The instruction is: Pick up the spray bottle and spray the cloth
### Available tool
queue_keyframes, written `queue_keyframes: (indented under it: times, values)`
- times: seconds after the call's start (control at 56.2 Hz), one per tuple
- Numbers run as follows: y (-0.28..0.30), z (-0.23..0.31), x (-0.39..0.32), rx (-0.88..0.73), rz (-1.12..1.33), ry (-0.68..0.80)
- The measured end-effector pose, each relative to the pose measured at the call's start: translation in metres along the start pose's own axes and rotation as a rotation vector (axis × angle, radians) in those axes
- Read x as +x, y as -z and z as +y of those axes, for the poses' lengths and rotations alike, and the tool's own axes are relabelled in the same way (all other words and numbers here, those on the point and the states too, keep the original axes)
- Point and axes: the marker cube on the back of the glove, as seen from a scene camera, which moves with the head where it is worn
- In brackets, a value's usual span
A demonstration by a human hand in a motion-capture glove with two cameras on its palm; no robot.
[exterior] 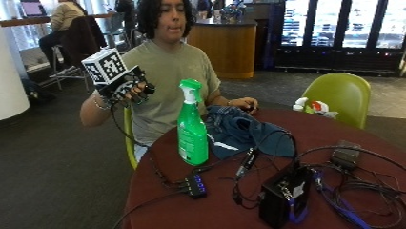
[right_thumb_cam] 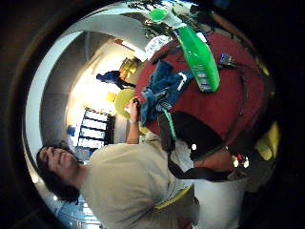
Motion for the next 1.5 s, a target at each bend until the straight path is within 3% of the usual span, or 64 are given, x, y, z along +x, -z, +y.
queue_keyframes:
  times: [0.445,0.677,1.122,1.496]
  values:
    - [0.002,-0.008,0.0,0.002,-0.045,0.008]
    - [-0.019,-0.047,-0.015,0.017,-0.31,0.057]
    - [-0.057,-0.158,-0.025,0.295,-1.058,-0.003]
    - [-0.087,-0.236,-0.024,0.443,-0.937,-0.219]
